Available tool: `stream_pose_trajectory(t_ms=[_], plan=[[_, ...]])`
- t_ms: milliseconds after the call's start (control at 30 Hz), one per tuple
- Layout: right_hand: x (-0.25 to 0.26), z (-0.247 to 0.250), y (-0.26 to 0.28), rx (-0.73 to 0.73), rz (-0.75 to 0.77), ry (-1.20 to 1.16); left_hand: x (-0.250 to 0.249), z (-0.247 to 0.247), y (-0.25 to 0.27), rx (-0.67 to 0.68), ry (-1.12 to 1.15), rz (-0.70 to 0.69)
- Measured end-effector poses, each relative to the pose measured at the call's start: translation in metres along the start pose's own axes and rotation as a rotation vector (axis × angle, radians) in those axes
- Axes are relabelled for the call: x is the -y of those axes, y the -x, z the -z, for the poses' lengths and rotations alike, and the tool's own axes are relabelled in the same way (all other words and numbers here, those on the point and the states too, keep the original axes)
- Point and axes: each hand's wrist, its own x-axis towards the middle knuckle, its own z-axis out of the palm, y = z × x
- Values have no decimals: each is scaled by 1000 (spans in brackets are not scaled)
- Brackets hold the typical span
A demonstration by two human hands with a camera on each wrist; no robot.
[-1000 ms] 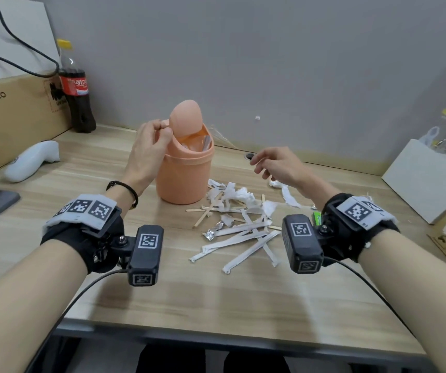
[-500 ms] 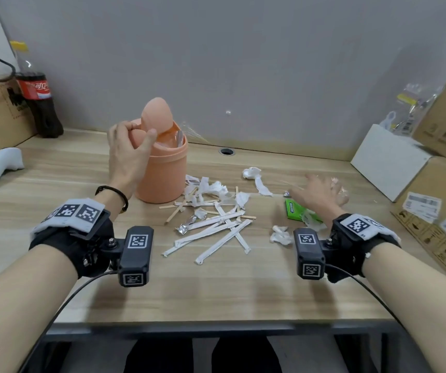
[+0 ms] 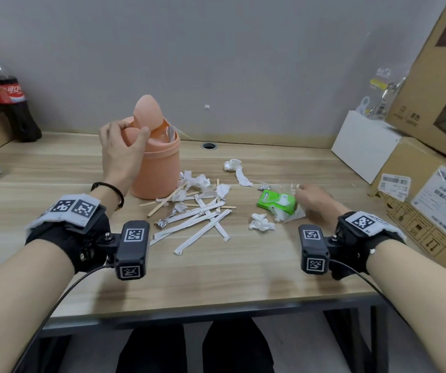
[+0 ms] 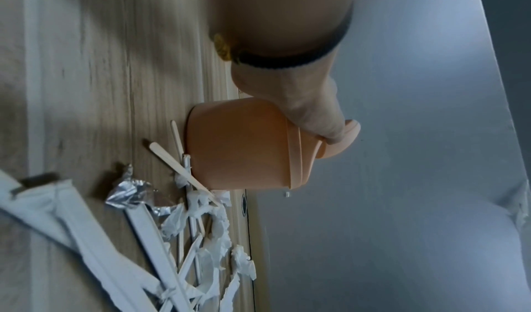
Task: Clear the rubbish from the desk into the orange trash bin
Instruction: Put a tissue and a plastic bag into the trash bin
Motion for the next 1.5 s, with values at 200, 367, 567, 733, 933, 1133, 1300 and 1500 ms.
stream_pose_trajectory(t_ms=[200,367,567,733,933,1133,1300,1500], plan=[[-17,7,15,-78,-106,130,0,-2,2,-3,-17,-4],[-27,5,13,-224,-52,37,0,-3,1,-6,-27,-10],[2,32,15,-440,206,-324,1,-4,2,-14,-27,-17],[73,49,36,-300,471,-779,2,-3,2,-10,-9,-15],[135,38,71,76,485,-868,1,3,2,27,-17,-9],[152,10,80,228,482,-1022,0,6,2,42,-13,-2],[152,-1,81,281,411,-1009,0,6,2,46,-3,-1],[150,0,81,542,469,-1052,1,5,2,54,15,5]])
